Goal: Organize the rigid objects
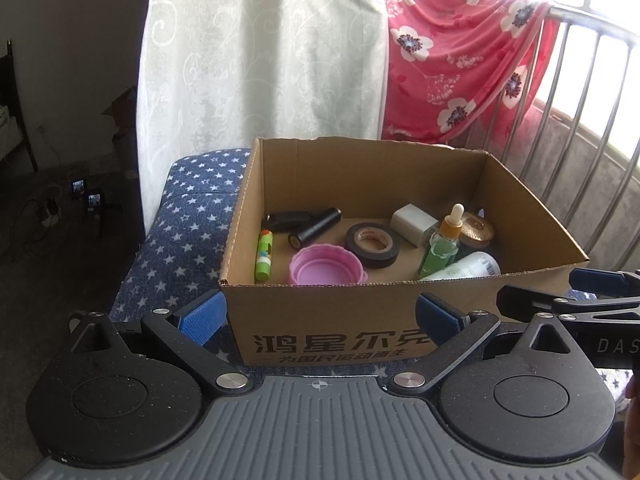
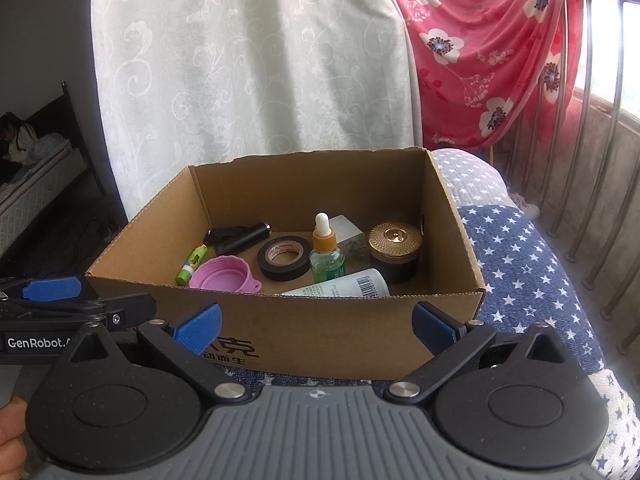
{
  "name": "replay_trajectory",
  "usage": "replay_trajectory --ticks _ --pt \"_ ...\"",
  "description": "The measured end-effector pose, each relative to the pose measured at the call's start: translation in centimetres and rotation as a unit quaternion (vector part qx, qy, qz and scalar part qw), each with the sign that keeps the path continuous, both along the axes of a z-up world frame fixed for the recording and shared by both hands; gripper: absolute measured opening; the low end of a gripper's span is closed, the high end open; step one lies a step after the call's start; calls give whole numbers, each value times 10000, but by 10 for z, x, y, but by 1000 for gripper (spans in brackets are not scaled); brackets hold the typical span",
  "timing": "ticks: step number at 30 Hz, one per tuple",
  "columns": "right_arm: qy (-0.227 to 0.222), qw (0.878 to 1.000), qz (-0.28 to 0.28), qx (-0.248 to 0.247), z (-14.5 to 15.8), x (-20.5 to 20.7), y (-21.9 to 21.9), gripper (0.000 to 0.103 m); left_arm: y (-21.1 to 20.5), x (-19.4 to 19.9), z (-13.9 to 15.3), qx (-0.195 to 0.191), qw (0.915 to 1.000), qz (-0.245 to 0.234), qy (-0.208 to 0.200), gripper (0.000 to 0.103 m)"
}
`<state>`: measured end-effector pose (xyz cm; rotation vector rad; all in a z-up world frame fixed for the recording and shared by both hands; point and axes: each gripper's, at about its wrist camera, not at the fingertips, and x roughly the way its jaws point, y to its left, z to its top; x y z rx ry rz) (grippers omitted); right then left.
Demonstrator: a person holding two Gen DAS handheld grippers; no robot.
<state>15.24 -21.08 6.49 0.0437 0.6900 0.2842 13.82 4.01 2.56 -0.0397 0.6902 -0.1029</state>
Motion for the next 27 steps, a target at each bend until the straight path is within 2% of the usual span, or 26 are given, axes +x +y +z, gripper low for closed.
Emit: replay_trajectory --ticks 27 --pt "8 10000 -2 7 1 1 -2 103 -2 1 3 6 10000 10 -12 101"
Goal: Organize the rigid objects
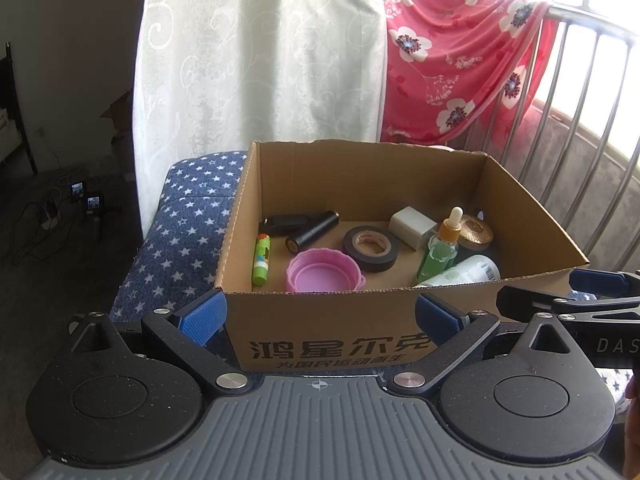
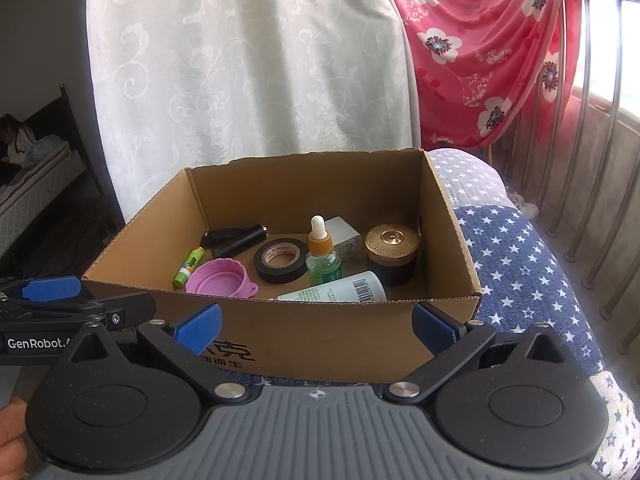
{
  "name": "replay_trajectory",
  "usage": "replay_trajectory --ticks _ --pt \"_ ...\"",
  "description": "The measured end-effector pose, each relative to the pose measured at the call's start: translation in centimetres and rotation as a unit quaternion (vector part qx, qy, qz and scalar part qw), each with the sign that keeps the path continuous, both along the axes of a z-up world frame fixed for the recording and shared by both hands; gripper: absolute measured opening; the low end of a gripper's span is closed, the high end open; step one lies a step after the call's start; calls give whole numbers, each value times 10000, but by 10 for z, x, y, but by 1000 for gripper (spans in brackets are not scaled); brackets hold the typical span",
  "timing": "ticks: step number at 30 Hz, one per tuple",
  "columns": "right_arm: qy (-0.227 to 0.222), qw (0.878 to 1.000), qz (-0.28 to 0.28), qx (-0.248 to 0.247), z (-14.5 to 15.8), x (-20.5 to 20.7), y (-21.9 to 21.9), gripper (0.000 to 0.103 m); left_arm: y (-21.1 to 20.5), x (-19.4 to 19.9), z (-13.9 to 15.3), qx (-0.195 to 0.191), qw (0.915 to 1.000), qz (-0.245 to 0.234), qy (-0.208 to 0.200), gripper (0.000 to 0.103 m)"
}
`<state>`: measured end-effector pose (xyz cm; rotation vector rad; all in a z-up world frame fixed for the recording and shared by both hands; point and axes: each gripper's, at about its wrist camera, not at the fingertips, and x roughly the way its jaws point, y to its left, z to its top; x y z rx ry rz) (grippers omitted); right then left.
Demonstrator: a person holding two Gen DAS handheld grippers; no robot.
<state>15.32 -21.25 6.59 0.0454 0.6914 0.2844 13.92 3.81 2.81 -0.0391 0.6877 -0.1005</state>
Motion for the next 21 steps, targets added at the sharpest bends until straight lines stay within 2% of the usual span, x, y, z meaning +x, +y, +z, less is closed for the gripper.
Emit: replay_trajectory --ticks 21 --pt "-2 10000 -1 3 2 0 -1 103 0 1 3 8 10000 -6 -34 101"
